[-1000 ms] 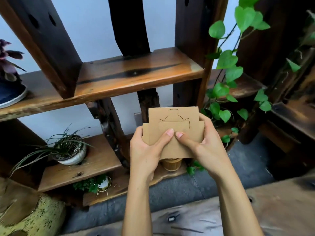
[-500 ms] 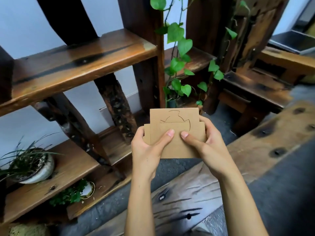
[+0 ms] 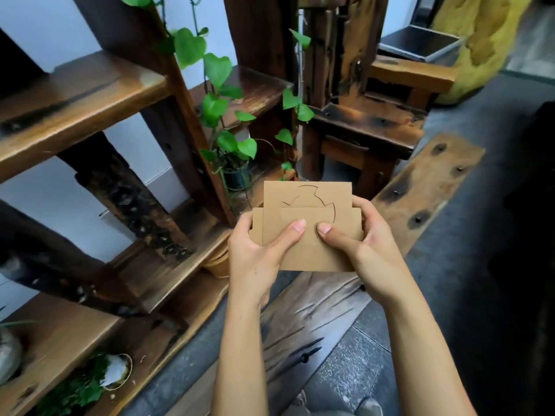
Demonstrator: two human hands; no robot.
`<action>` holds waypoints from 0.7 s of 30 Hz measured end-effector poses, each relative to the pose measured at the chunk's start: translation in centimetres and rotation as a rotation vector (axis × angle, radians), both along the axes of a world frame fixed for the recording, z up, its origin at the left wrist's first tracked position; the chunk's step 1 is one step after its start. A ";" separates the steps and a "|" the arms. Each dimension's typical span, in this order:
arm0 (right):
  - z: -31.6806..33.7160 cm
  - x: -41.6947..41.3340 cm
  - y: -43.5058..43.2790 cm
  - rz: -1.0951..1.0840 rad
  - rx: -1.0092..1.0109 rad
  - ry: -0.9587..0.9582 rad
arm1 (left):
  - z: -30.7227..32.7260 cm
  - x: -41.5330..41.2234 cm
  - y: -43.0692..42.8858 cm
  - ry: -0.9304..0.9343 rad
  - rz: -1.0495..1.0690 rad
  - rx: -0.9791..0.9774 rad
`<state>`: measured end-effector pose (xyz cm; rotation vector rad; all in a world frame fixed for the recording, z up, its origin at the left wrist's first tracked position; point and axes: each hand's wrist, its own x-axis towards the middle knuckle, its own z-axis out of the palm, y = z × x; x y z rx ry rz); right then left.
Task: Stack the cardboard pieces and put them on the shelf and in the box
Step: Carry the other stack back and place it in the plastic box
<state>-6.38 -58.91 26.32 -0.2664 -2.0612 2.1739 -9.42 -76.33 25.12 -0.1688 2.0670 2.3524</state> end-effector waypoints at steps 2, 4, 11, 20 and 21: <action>-0.2 0.9 2.0 -0.030 -0.005 -0.007 | -0.1 0.5 2.2 0.015 -0.027 -0.008; -0.5 1.7 3.7 -0.054 -0.021 -0.018 | -0.2 0.9 3.9 0.025 -0.061 -0.025; -1.0 5.3 9.8 -0.138 -0.061 -0.043 | -0.5 2.9 10.3 0.044 -0.162 -0.074; -1.2 11.1 18.6 -0.275 -0.144 -0.041 | -0.6 6.3 20.1 0.029 -0.307 -0.099; -1.3 11.8 19.5 -0.290 -0.148 -0.042 | -0.6 6.7 21.0 0.024 -0.326 -0.092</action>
